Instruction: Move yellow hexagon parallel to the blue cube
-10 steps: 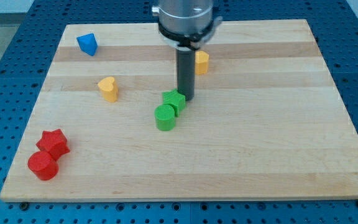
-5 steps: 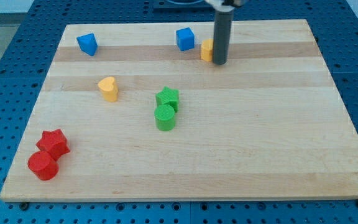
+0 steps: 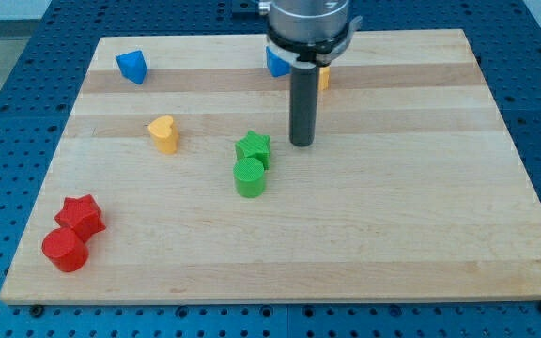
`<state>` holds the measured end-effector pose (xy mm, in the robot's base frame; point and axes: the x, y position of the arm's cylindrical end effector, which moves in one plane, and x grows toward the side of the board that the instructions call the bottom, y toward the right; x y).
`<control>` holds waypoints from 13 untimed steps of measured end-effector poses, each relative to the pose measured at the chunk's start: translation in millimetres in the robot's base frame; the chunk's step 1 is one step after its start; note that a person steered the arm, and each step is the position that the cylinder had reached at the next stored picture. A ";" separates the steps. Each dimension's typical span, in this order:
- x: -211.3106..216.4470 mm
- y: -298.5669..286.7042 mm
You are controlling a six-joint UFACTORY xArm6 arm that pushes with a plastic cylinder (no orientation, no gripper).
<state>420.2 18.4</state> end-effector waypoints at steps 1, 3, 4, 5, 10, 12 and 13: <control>-8.1 -3.4; -56.6 -23.5; -77.2 -23.5; -96.3 -23.4; -108.9 74.4; -26.6 3.1; -101.4 2.7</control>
<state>318.8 21.1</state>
